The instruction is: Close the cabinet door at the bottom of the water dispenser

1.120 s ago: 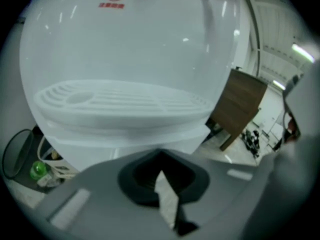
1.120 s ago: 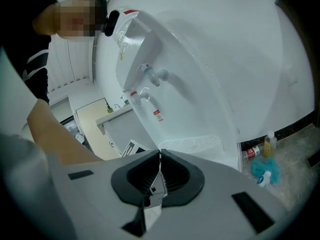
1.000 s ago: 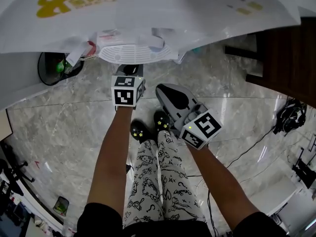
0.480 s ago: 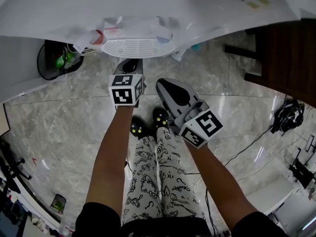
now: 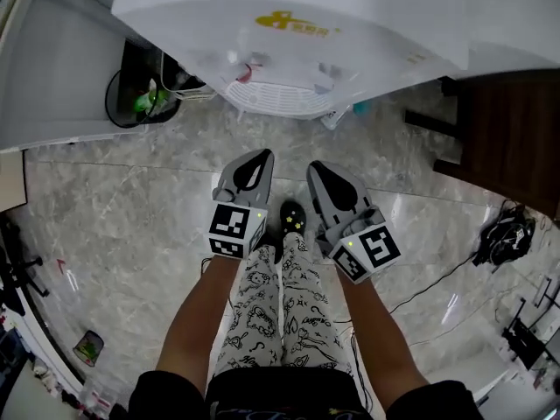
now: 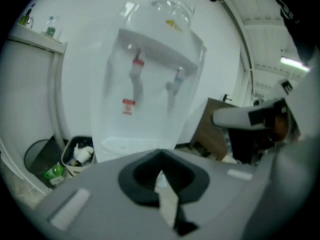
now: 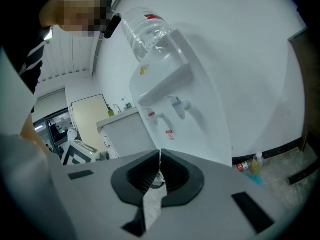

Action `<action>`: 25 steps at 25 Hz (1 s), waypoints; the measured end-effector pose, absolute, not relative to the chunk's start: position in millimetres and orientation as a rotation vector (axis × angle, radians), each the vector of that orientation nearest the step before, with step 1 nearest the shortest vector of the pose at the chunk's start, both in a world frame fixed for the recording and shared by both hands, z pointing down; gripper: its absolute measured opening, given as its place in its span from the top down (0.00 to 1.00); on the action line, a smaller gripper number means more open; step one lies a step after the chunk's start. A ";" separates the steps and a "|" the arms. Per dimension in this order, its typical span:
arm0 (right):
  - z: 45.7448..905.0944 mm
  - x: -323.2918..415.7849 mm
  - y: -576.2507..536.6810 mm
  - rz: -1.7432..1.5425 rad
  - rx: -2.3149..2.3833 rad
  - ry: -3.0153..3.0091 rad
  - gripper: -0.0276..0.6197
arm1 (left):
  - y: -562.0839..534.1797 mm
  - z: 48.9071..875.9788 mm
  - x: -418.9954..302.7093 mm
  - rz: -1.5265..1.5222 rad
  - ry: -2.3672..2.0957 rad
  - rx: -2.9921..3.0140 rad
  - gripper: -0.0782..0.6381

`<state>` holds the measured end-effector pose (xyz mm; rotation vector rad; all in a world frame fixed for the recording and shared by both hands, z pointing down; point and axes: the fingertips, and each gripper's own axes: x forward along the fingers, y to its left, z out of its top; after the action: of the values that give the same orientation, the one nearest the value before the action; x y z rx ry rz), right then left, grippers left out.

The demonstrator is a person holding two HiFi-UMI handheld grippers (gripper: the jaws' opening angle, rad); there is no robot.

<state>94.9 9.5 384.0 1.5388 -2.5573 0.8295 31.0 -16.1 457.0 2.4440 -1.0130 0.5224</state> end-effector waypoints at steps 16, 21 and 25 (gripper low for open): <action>110.6 9.3 58.0 0.361 1.289 -2.788 0.93 | 45.3 109.3 -34.9 0.151 -1.124 2.716 0.90; 91.1 -7.5 86.0 0.386 1.330 -2.798 0.93 | 65.2 93.1 -45.9 0.162 -1.116 2.712 0.90; 86.4 -2.5 101.6 0.404 1.362 -2.796 0.93 | 74.5 82.0 -38.3 0.167 -1.066 2.769 0.90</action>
<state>-2.5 101.6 86.4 1.3621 -2.7959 0.4038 -38.3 74.5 82.0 2.7687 -1.0661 0.1672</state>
